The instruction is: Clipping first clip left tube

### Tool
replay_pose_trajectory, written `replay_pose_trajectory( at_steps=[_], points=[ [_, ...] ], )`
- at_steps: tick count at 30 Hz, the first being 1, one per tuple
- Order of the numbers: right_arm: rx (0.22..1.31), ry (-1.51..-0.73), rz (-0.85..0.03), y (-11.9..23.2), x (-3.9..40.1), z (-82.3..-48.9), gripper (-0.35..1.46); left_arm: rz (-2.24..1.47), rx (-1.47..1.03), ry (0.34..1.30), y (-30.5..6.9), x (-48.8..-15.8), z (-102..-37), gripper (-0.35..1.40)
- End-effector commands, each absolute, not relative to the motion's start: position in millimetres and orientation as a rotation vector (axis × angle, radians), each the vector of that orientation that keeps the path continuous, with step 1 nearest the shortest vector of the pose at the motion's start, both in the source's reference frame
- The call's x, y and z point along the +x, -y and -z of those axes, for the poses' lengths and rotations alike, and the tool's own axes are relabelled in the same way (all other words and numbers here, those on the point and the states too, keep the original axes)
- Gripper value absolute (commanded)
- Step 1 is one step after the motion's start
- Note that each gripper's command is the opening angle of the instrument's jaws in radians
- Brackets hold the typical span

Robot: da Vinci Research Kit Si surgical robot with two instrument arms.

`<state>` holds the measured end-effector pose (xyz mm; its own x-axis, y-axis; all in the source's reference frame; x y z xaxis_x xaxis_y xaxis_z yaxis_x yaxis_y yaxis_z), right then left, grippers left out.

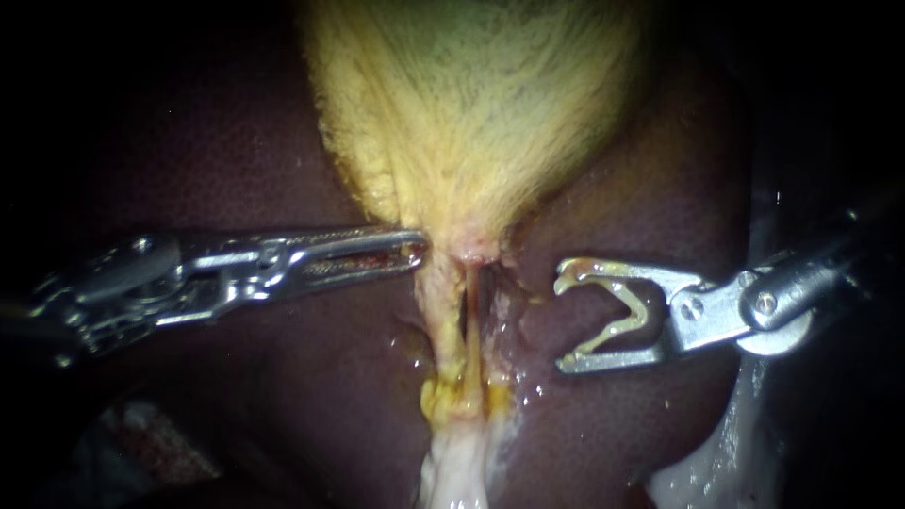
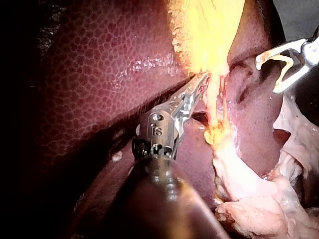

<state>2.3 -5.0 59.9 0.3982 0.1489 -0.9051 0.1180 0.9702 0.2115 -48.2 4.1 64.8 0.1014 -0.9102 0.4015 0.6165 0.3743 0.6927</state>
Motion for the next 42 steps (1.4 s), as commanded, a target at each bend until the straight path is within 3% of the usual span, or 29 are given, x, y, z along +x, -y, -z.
replay_pose_trajectory(
  at_steps=[1, 12, 22, 30, 42],
  points=[
    [0.256, -1.163, -0.021, 5.2, 2.7, -60.2, 0.6, 1.171, 0.397, 0.907, -4.1, -47.9, -64.5, -0.35],
    [0.362, -1.17, -0.071, 9.0, 8.7, -63.1, 0.6, 1.186, 0.374, 0.897, -4.7, -42.8, -61.8, -0.35],
    [0.4, -1.177, -0.057, 10.9, 13.6, -65.9, 0.6, 1.188, 0.368, 0.892, -4.7, -42.0, -61.5, -0.35],
    [0.395, -1.17, -0.067, 9.6, 14.1, -68.4, 0.58, 1.19, 0.367, 0.891, -4.4, -41.9, -60.8, -0.35],
    [0.372, -1.083, -0.054, 9.2, 13.7, -72.2, 0.58, 1.2, 0.368, 0.907, -4.4, -42.1, -58.9, -0.35]
  ],
)
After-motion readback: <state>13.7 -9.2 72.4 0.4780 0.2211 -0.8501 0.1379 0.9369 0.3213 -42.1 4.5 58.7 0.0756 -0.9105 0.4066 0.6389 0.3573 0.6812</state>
